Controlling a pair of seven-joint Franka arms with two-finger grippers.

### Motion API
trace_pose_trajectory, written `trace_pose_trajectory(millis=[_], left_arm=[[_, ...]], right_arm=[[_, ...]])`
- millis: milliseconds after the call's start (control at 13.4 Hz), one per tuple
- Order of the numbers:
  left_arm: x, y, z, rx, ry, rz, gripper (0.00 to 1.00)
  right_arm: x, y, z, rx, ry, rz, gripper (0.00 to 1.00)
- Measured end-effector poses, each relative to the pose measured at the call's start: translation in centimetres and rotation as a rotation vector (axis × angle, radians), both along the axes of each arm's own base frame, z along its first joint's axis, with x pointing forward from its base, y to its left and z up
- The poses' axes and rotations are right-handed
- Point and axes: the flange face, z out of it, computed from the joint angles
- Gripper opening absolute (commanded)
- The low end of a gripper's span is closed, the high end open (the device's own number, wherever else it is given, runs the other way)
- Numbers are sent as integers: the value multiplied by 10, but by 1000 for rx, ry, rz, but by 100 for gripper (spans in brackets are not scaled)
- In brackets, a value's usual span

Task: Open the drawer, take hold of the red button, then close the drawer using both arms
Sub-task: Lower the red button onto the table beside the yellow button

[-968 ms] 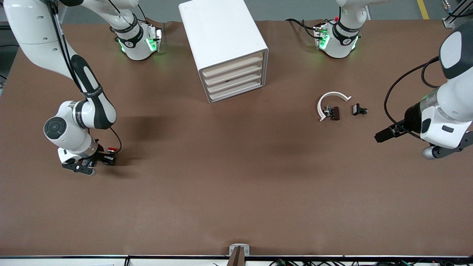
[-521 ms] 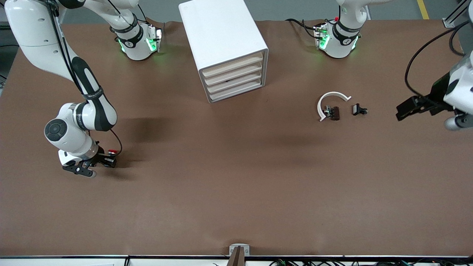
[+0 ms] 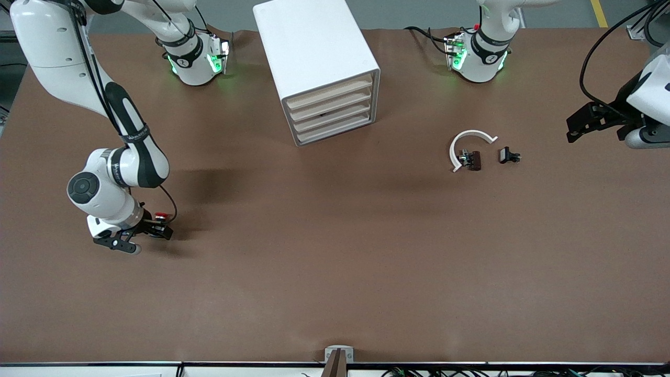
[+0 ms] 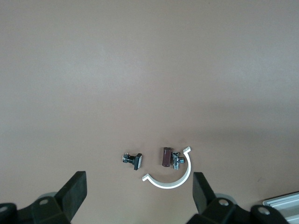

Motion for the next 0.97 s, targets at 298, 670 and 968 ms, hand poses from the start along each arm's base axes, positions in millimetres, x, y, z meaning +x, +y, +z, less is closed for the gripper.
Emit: trace_pose_trajectory(millis=[298, 670, 968], left_arm=[[-3, -2, -1, 1, 14, -5, 100], [-4, -2, 1, 2, 14, -7, 100], [-5, -2, 3, 2, 11, -9, 100]], right_arm=[[15, -3, 26, -8, 61, 80, 100], [16, -9, 93, -12, 121, 117, 100], [7, -12, 191, -11, 181, 113, 100]])
